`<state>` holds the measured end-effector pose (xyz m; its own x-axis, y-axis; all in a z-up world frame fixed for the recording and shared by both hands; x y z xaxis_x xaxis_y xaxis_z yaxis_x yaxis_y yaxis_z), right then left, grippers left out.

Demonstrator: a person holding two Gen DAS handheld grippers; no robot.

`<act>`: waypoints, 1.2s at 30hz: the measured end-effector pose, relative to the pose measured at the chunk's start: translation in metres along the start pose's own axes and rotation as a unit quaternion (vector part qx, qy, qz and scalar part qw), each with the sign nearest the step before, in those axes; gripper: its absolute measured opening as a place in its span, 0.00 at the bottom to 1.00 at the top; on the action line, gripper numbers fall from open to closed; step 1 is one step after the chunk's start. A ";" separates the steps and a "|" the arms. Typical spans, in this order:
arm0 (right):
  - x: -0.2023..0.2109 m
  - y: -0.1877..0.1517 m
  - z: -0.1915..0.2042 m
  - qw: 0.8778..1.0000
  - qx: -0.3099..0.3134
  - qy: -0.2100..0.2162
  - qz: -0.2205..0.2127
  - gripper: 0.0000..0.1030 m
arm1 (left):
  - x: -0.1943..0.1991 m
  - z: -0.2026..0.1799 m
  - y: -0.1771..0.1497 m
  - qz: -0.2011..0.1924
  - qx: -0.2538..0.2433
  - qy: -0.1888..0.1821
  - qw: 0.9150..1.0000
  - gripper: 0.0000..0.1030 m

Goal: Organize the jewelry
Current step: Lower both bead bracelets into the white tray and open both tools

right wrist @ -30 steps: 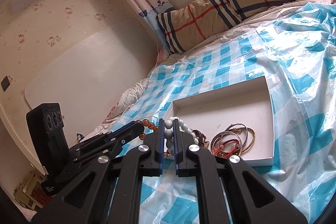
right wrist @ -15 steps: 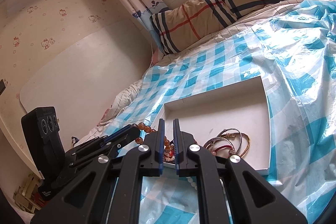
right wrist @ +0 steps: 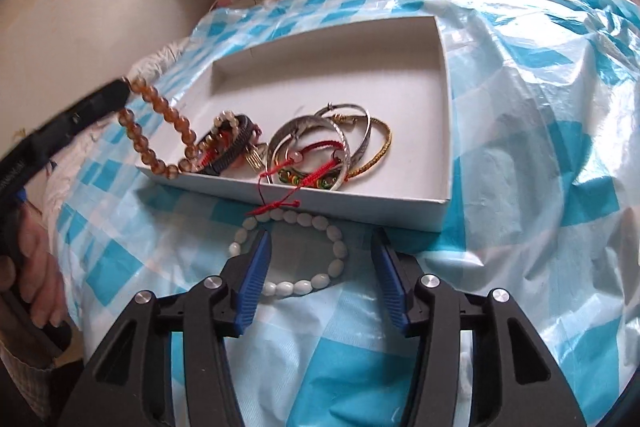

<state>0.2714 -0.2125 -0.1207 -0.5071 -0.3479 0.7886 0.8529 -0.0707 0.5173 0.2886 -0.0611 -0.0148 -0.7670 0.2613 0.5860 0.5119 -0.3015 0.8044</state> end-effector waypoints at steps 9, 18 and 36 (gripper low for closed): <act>0.030 -0.003 0.013 0.998 -0.003 0.055 -0.042 0.08 | 0.001 0.005 0.002 -0.004 0.006 0.001 1.000 0.10; 0.046 0.039 0.020 0.993 -0.006 0.069 -0.096 0.08 | -0.003 0.006 0.006 -0.006 0.005 0.001 1.000 0.10; 0.038 0.085 0.025 0.989 0.010 0.047 -0.137 0.51 | -0.039 -0.003 0.010 0.024 -0.011 -0.004 1.000 0.17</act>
<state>0.3219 -0.2080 -0.0381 -0.7041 -0.4045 0.5836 0.6819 -0.1558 0.7147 0.3220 -0.0771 -0.0298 -0.7389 0.2528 0.6246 0.5394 -0.3335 0.7732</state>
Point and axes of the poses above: each gripper's, at about its wrist camera, not at the fingertips, and x roughly against the way its jaws point, z to its left, y to its top, the point moved 4 cm from there along -x, roughly the way its jaws point, and after that the axes turned 8 degrees about -x, right-handed, at the moved point
